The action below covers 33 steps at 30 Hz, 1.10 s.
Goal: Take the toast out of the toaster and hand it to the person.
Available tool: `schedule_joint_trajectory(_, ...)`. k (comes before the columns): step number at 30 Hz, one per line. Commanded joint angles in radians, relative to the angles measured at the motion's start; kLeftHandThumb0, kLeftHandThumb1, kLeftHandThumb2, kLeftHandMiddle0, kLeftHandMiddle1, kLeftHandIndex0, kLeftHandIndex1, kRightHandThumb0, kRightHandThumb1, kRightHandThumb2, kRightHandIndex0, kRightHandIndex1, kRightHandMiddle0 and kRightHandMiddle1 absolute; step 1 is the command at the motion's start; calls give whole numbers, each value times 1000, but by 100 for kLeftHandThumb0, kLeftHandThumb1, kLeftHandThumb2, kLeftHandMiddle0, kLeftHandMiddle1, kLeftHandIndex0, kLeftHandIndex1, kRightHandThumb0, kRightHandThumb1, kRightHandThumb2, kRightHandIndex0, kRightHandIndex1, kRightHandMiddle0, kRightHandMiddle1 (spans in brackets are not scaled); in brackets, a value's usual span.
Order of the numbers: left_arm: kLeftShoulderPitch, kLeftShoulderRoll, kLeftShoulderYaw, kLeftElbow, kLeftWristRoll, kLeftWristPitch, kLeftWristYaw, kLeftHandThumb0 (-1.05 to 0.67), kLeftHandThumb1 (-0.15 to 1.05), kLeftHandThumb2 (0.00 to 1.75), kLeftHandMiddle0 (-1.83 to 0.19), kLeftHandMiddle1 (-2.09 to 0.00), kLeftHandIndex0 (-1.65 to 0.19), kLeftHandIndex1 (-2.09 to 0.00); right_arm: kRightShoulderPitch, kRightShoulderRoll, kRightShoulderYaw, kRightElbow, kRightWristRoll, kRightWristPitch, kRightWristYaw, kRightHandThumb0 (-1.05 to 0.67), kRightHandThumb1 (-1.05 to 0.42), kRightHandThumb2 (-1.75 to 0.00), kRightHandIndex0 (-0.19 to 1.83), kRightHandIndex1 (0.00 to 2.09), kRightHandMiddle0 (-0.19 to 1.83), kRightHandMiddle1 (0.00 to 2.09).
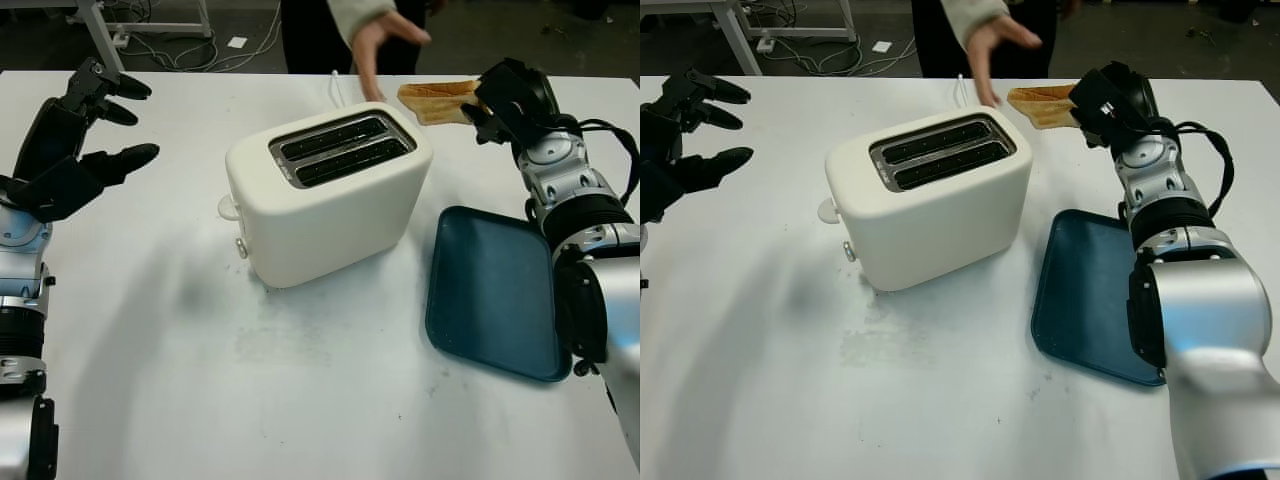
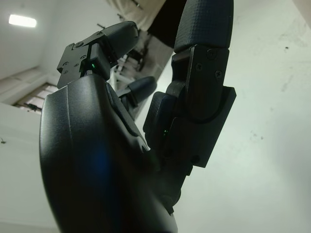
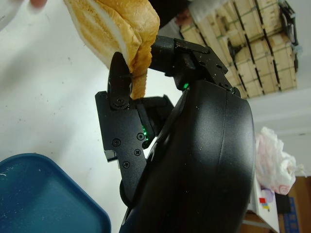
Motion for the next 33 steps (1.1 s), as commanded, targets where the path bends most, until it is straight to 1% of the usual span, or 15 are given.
schedule_joint_trajectory(1, 2, -3, 1, -7, -10, -1, -3, -105, 92, 23, 0, -144, 0, -128, 4, 4, -5, -2, 9, -22, 3, -14, -92, -34, 57, 175, 31, 175)
schedule_joint_trajectory(3, 2, -3, 2, -10, -12, 0, -5, -105, 92, 23, 0, -143, 0, -127, 4, 4, -7, -2, 12, -26, 6, -13, -92, -34, 56, 175, 32, 175)
schedule_joint_trajectory(5, 2, -2, 2, -8, -14, 2, -9, -105, 92, 22, 0, -142, 0, -126, 4, 4, -6, -2, 10, -26, 7, -15, -92, -33, 60, 175, 36, 175)
schedule_joint_trajectory(8, 1, -4, 3, -6, -13, 2, -5, -105, 92, 20, 0, -144, 0, -128, 3, 5, -5, -2, 8, -21, 5, -16, -92, -33, 61, 175, 37, 175)
schedule_joint_trajectory(15, 3, -1, 2, -6, -9, -6, -5, -105, 92, 22, 0, -144, 0, -128, 2, 6, -5, -1, 9, -21, 11, -14, -92, -35, 54, 175, 29, 175)
schedule_joint_trajectory(21, 3, -1, 3, -2, -11, -6, -6, -105, 92, 23, 0, -143, 0, -127, 2, 8, -4, 0, 9, -20, 18, -15, -92, -35, 65, 175, 36, 175)
schedule_joint_trajectory(24, 8, 1, 2, -12, -3, 3, 0, -105, 92, 23, 0, -143, 0, -127, 2, 8, 1, 0, 4, -20, 20, -13, -92, -36, 62, 175, 32, 175)
schedule_joint_trajectory(26, 7, 2, 2, -5, -2, -8, 0, -105, 92, 24, 0, -143, 0, -127, 3, 8, 3, 1, 2, -18, 24, -14, -92, -36, 60, 175, 30, 175)
schedule_joint_trajectory(28, 5, 0, 4, 5, -8, -16, -2, -105, 92, 24, 0, -144, 0, -127, -2, 6, 19, 3, -11, 8, 39, -20, -92, -37, 55, 175, 26, 175)
schedule_joint_trajectory(29, 5, -1, 4, 7, -9, -18, -1, -105, 92, 23, 0, -144, 0, -127, -3, 3, 27, 5, -17, 14, 52, -24, -92, -38, 56, 175, 28, 175)
schedule_joint_trajectory(30, 6, -2, 5, 6, -7, -18, 1, -105, 92, 23, 0, -145, 0, -128, -3, 1, 33, 5, -20, 18, 62, -31, -92, -37, 65, 175, 39, 175)
schedule_joint_trajectory(31, 7, -1, 5, 5, -6, -17, 2, -105, 92, 24, 0, -146, 0, -128, -2, -1, 34, 5, -19, 15, 73, -35, -92, -37, 69, 175, 45, 175)
schedule_joint_trajectory(32, 10, 0, 4, 2, -3, -15, 5, -105, 92, 24, 0, -146, 0, -129, 2, -3, 33, 4, -14, 6, 83, -43, -92, -34, 74, 175, 53, 175)
schedule_joint_trajectory(33, 12, 0, 5, 0, -4, -13, 4, -105, 92, 24, 0, -146, 0, -129, 6, -5, 30, 2, -10, -7, 85, -49, -92, -30, 75, 174, 58, 171)
